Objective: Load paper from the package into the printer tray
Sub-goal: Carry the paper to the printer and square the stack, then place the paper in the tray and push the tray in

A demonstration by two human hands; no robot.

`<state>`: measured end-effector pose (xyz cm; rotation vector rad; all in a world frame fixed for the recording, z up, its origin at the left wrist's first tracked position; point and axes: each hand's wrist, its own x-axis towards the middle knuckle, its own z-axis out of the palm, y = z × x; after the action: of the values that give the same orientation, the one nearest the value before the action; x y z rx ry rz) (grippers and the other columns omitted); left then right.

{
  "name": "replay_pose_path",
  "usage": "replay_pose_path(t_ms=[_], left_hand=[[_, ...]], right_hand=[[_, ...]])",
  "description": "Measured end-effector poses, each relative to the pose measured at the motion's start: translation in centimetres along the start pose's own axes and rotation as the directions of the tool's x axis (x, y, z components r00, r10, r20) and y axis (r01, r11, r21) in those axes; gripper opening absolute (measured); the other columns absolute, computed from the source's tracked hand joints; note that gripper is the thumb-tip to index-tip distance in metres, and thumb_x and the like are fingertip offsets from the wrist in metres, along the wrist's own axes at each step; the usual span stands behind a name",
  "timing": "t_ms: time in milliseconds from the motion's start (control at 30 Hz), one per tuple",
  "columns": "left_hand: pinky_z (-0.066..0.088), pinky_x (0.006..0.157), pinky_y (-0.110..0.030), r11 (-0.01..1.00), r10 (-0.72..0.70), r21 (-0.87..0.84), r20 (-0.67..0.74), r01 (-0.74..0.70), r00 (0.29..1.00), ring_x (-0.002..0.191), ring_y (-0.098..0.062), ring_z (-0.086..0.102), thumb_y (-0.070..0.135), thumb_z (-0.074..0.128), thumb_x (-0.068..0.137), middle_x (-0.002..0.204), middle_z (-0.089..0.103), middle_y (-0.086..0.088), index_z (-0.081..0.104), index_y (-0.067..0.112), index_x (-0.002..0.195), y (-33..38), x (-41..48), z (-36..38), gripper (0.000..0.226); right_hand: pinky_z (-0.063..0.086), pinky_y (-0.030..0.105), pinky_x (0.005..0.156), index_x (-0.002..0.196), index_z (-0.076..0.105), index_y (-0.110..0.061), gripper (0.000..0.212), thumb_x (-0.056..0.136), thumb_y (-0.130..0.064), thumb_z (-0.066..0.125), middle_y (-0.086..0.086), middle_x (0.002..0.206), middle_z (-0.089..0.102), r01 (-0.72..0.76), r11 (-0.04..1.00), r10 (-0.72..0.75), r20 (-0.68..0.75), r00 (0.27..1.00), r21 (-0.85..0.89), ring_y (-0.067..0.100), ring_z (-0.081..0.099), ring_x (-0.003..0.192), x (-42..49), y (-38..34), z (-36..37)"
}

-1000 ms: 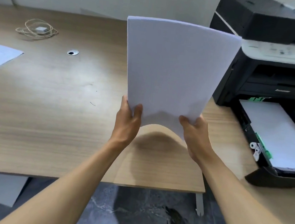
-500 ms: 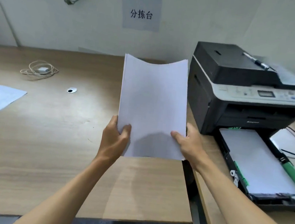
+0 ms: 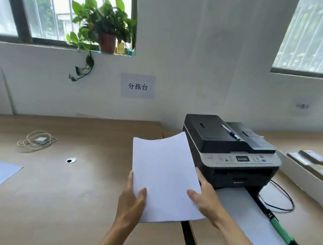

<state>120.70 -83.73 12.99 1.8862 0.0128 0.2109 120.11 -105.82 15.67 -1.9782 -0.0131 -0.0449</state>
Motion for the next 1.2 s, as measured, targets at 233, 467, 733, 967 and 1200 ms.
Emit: replay_pose_path(t_ms=[233,467,733,967,1200], left_hand=[[0.044,0.079,-0.027,0.998,0.068,-0.027,0.117,-0.065,0.991,0.101,-0.016,0.060,0.013,0.052,0.092,0.123,0.061,0.007,0.040,0.024,0.141,3.2,-3.1,6.5,0.051],[0.049,0.084,-0.031,0.993,0.069,-0.110,0.166,-0.051,0.984,0.106,-0.015,0.060,0.012,0.052,0.092,0.123,0.061,0.005,0.041,0.023,0.139,6.7,-6.7,15.9,0.049],[0.053,0.091,-0.037,0.996,-0.001,-0.093,0.187,0.019,0.982,0.104,-0.011,0.060,0.013,0.052,0.092,0.119,0.060,0.005,0.045,0.022,0.132,7.7,-10.4,24.7,0.041],[0.052,0.085,-0.029,0.985,-0.159,-0.030,0.212,0.169,0.964,0.100,-0.007,0.059,0.016,0.050,0.093,0.115,0.061,0.008,0.047,0.027,0.124,5.0,-12.4,29.9,0.033],[0.050,0.094,-0.033,0.957,-0.278,-0.009,0.262,0.291,0.924,0.108,-0.013,0.059,0.013,0.049,0.094,0.121,0.060,0.007,0.048,0.022,0.128,1.5,-11.0,34.1,0.036]], right_hand=[[0.049,0.024,0.094,0.142,0.040,-0.036,0.063,0.090,-0.004,0.054,-0.013,0.127,0.062,-0.055,0.998,0.055,-0.065,0.996,0.003,0.009,0.056,0.121,-4.7,2.3,-7.3],[0.049,0.023,0.094,0.142,0.040,-0.040,0.063,0.092,-0.003,0.052,-0.015,0.128,0.062,-0.107,0.994,0.108,-0.059,0.992,0.010,0.006,0.058,0.118,-7.0,5.8,-17.4],[0.047,0.040,0.105,0.143,0.040,-0.034,0.061,0.092,-0.004,0.055,-0.007,0.132,0.061,-0.168,0.986,0.168,-0.014,0.986,0.004,0.015,0.058,0.121,-8.8,12.2,-25.3],[0.051,0.021,0.086,0.137,0.042,-0.036,0.058,0.093,-0.001,0.054,-0.010,0.122,0.063,-0.298,0.955,0.298,0.059,0.953,-0.008,0.009,0.061,0.112,-9.0,18.1,-27.2],[0.050,0.014,0.075,0.144,0.041,-0.025,0.057,0.094,-0.001,0.055,-0.004,0.125,0.061,-0.414,0.909,0.417,0.114,0.902,-0.052,0.008,0.061,0.103,-6.6,22.7,-28.1]])
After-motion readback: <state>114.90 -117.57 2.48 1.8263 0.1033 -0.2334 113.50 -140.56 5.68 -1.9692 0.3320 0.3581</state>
